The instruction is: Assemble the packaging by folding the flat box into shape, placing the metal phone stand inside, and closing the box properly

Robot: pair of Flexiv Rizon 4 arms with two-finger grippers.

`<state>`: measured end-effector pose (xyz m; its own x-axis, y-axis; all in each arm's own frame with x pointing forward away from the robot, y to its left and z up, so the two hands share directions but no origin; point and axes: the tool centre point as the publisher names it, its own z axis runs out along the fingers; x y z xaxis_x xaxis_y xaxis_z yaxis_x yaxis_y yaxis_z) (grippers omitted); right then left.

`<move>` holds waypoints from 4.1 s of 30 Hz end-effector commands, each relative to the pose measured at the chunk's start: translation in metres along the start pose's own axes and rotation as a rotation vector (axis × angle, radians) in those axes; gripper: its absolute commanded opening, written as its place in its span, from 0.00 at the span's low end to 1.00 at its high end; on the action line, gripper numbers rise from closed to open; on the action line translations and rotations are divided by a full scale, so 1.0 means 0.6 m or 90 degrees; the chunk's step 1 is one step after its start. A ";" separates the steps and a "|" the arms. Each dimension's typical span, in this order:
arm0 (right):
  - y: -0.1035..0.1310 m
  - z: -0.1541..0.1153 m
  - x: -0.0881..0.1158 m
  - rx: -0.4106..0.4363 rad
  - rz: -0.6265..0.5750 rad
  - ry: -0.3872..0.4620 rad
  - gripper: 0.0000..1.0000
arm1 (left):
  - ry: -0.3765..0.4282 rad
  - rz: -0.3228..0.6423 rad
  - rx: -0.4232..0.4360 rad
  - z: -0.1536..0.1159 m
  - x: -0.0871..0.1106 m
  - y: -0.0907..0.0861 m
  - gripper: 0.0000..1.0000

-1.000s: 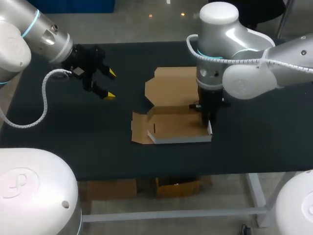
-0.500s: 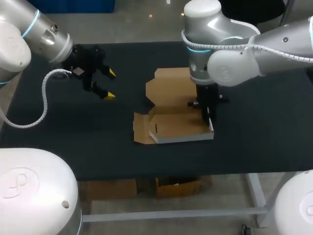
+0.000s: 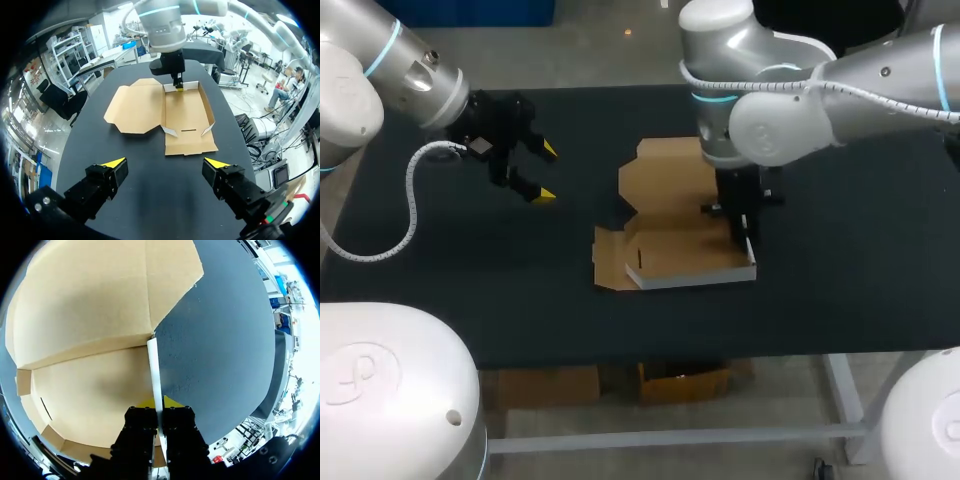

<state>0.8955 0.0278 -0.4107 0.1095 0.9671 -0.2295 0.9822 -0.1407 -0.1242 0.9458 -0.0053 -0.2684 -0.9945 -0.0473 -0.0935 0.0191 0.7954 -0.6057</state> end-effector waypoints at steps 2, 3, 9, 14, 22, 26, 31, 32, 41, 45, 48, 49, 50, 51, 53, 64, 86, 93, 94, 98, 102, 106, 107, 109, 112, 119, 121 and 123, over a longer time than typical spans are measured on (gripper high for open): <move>-0.002 -0.006 0.002 -0.037 0.002 0.026 0.00 | 0.002 0.000 -0.002 -0.001 -0.001 0.000 1.00; -0.002 -0.007 0.003 -0.048 0.000 0.040 0.00 | 0.002 0.000 -0.002 -0.001 -0.001 0.000 1.00; -0.002 -0.011 0.005 -0.086 -0.013 0.085 0.00 | 0.002 0.000 -0.002 -0.001 -0.001 0.000 1.00; -0.002 -0.010 0.007 -0.104 -0.025 0.106 0.00 | 0.002 0.000 -0.002 -0.001 -0.001 0.000 1.00; 0.004 0.002 0.013 -0.110 -0.055 0.157 0.00 | 0.002 0.000 -0.002 -0.001 -0.001 0.000 1.00; 0.006 0.004 0.019 -0.108 -0.067 0.166 0.00 | 0.002 0.000 -0.002 -0.001 -0.001 0.000 1.00; 0.008 0.003 0.020 -0.099 -0.068 0.164 0.00 | 0.002 0.000 -0.002 -0.001 -0.001 0.000 1.00; 0.008 0.004 0.019 -0.096 -0.067 0.164 0.00 | 0.002 0.000 -0.002 -0.001 -0.001 0.000 1.00; 0.009 0.009 0.019 -0.086 -0.066 0.166 0.00 | 0.002 0.000 -0.002 -0.001 -0.001 0.000 1.00; 0.009 0.010 0.019 -0.079 -0.066 0.167 0.00 | 0.002 0.000 -0.002 -0.001 -0.001 0.000 1.00; 0.009 0.010 0.019 -0.075 -0.066 0.167 0.00 | 0.002 0.000 -0.002 -0.001 -0.001 0.000 1.00; 0.009 0.010 0.019 -0.072 -0.064 0.166 0.00 | 0.002 0.000 -0.002 -0.001 -0.001 0.000 1.00; 0.009 0.010 0.019 -0.072 -0.064 0.167 0.00 | 0.002 0.000 -0.002 -0.001 -0.001 0.000 1.00; 0.009 0.010 0.019 -0.071 -0.064 0.167 0.00 | 0.002 0.000 -0.002 -0.001 -0.001 0.000 1.00; 0.009 0.010 0.018 -0.070 -0.062 0.165 0.00 | 0.002 0.000 -0.002 -0.001 -0.001 0.000 1.00; 0.009 0.010 0.018 -0.070 -0.062 0.165 0.00 | 0.002 0.000 -0.002 -0.001 -0.001 0.000 1.00; 0.009 0.010 0.018 -0.070 -0.062 0.165 0.00 | -0.043 -0.247 -0.055 0.019 0.033 0.006 1.00; 0.009 0.010 0.018 -0.070 -0.062 0.165 0.00 | -0.070 -0.411 -0.087 0.043 0.058 0.009 1.00; 0.009 0.010 0.018 -0.070 -0.062 0.165 0.00 | -0.077 -0.434 -0.086 0.046 0.061 0.010 1.00; 0.009 0.010 0.018 -0.070 -0.062 0.165 0.00 | -0.093 -0.532 -0.078 0.057 0.073 0.016 1.00; 0.009 0.010 0.018 -0.070 -0.062 0.165 0.00 | -0.101 -0.606 -0.057 0.067 0.082 0.021 1.00; 0.009 0.010 0.018 -0.070 -0.062 0.165 0.00 | -0.075 -0.712 -0.047 0.079 0.080 0.039 1.00; 0.009 0.010 0.018 -0.070 -0.062 0.165 0.00 | -0.069 -0.726 -0.051 0.082 0.078 0.045 1.00; 0.009 0.010 0.018 -0.070 -0.062 0.165 0.00 | -0.069 -0.726 -0.051 0.082 0.078 0.045 1.00; 0.009 0.010 0.018 -0.070 -0.062 0.165 0.00 | -0.069 -0.726 -0.051 0.082 0.078 0.045 1.00; 0.009 0.010 0.018 -0.070 -0.062 0.165 0.00 | -0.069 -0.726 -0.051 0.082 0.078 0.045 1.00; 0.009 0.010 0.018 -0.070 -0.062 0.165 0.00 | -0.069 -0.726 -0.051 0.082 0.078 0.045 1.00; 0.009 0.010 0.018 -0.070 -0.062 0.165 0.00 | -0.093 -0.793 -0.044 0.088 0.079 0.039 1.00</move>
<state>0.9005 0.0361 -0.4198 0.0355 0.9987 0.0354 0.9991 -0.0347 -0.0223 0.9047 -0.0153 -0.3280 -0.3894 -0.8166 0.4261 -0.9085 0.2642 -0.3239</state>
